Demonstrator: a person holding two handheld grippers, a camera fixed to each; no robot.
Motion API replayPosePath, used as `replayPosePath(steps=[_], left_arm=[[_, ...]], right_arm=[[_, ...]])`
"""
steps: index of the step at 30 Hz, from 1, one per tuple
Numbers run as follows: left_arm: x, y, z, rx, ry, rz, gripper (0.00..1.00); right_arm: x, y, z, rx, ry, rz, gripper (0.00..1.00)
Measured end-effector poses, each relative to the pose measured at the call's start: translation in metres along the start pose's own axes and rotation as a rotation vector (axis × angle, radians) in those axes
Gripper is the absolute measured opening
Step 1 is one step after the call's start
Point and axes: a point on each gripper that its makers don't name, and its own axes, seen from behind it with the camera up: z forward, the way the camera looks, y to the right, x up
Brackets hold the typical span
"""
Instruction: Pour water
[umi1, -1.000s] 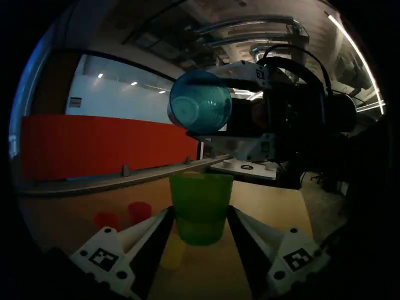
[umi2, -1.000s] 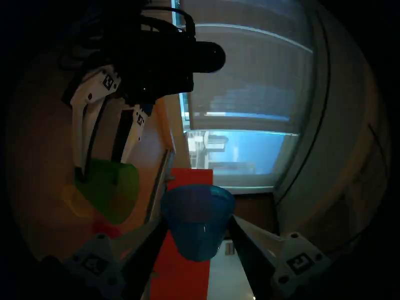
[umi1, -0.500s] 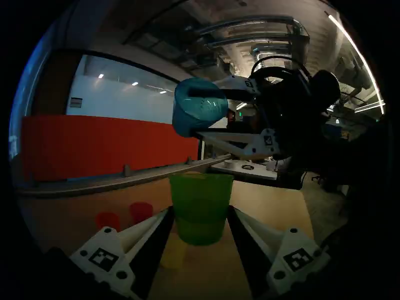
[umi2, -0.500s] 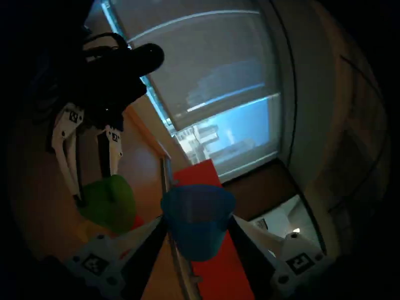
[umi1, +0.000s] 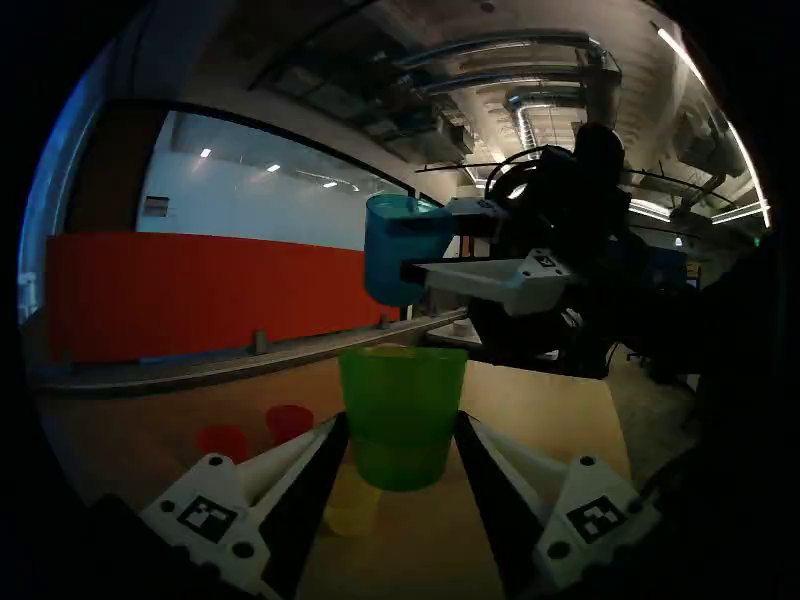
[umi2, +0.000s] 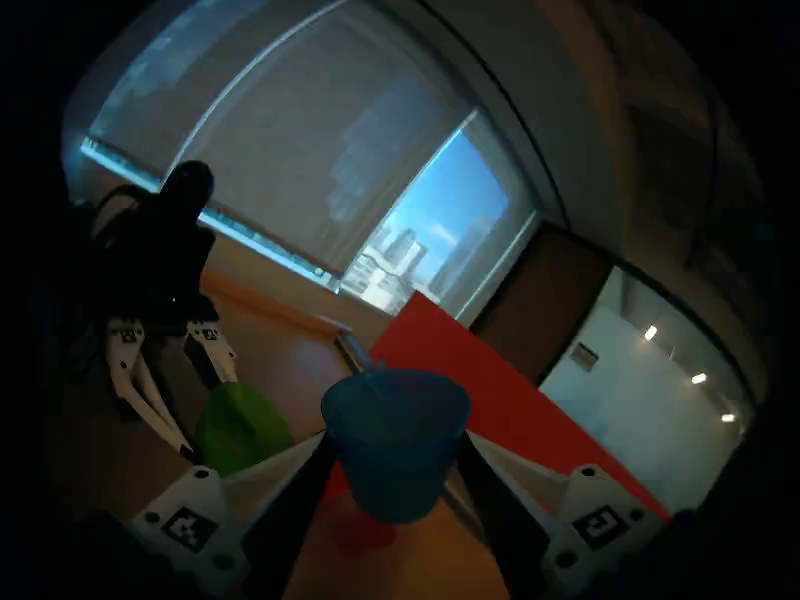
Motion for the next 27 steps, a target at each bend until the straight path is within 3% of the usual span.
replayPosePath(steps=[6,9,27], left_arm=[[0.001,-0.004,-0.002,0.009,-0.005,0.009,0.76],[0.003,-0.005,-0.004,0.012,-0.003,0.007,0.76],[-0.005,-0.010,-0.007,0.021,-0.044,0.028,0.76]], right_arm=[[-0.001,0.002,-0.005,0.035,0.037,0.244,0.85],[-0.004,0.007,-0.008,0.037,0.039,0.316,0.85],[-0.033,-0.006,-0.024,0.063,-0.025,0.359,0.85]])
